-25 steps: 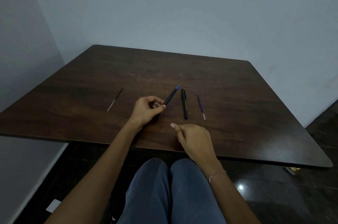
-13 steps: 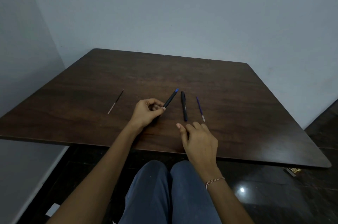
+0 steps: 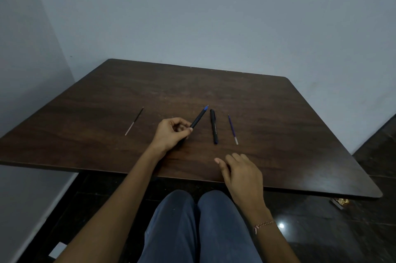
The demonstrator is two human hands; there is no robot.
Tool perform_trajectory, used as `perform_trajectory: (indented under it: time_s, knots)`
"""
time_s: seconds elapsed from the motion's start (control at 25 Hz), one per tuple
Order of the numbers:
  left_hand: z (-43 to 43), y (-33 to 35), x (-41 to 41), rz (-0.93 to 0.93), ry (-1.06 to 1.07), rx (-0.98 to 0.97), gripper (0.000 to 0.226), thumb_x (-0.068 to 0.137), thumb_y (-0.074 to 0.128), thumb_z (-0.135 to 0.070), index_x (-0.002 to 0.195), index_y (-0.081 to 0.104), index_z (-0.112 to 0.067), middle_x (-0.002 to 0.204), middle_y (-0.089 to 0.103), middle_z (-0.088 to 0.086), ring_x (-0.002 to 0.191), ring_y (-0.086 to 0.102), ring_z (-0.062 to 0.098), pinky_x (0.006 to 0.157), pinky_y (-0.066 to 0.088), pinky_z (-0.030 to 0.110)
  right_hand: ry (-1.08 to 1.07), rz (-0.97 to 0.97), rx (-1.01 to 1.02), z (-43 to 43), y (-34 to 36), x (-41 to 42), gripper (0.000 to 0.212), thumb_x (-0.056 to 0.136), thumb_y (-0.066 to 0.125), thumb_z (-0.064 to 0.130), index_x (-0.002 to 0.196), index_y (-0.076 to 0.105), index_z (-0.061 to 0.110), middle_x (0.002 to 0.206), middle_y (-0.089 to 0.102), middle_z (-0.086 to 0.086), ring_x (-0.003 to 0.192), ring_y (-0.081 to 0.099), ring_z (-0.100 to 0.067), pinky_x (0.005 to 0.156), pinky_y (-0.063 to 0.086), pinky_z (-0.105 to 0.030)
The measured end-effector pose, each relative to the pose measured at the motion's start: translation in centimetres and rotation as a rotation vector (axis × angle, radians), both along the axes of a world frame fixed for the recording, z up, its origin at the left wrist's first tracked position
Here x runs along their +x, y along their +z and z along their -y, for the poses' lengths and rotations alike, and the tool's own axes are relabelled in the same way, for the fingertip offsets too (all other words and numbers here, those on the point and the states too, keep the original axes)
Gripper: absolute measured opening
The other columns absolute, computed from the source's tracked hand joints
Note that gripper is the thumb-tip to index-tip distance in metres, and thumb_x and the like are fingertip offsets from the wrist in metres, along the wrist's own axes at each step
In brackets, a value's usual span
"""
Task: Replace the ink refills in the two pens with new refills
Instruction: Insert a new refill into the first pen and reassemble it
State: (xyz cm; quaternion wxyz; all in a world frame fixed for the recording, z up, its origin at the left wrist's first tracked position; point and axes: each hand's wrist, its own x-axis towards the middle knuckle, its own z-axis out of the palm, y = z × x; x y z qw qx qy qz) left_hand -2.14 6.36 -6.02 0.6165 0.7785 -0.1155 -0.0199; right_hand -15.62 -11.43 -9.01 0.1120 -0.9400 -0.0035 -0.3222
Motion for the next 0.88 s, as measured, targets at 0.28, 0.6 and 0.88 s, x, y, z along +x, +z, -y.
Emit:
perform_trajectory:
  time_s: [0.28, 0.6, 0.88]
  knots:
    - [0.0, 0.1, -0.1, -0.012, -0.019, -0.005, 0.01, 0.079, 0.071, -0.005, 0.081, 0.067, -0.014, 0.057, 0.055, -0.005, 0.058, 0.058, 0.011, 0.058, 0.049, 0.019, 0.04, -0.095, 0.965, 0.9, 4.6, 4.5, 0.053, 0.098, 0.027, 0.049, 0.066, 0.049, 0.013, 0.057, 0.044, 0.001, 0.051, 0.039, -0.009, 0.052, 0.033, -0.022]
    - [0.0, 0.4, -0.4, -0.026, -0.023, -0.016, 0.008, 0.08, 0.07, -0.003, 0.087, 0.068, -0.005, 0.062, 0.053, 0.001, 0.06, 0.054, 0.011, 0.056, 0.048, 0.013, 0.262, 0.159, 1.748, 0.7, 5.6, 12.2, 0.029, 0.091, 0.026, -0.003, 0.078, 0.044, 0.016, 0.072, 0.038, 0.002, 0.064, 0.035, -0.01, 0.061, 0.032, -0.023]
    - [-0.1, 0.5, -0.2, -0.013, -0.031, 0.008, 0.009, 0.079, 0.071, -0.005, 0.087, 0.069, -0.009, 0.061, 0.057, 0.001, 0.055, 0.056, 0.005, 0.057, 0.048, 0.014, 0.413, 0.087, 1.939, 1.5, 4.6, 12.7, 0.03, 0.098, 0.04, -0.002, 0.122, 0.056, 0.005, 0.085, 0.05, 0.0, 0.078, 0.051, -0.008, 0.089, 0.049, -0.026]
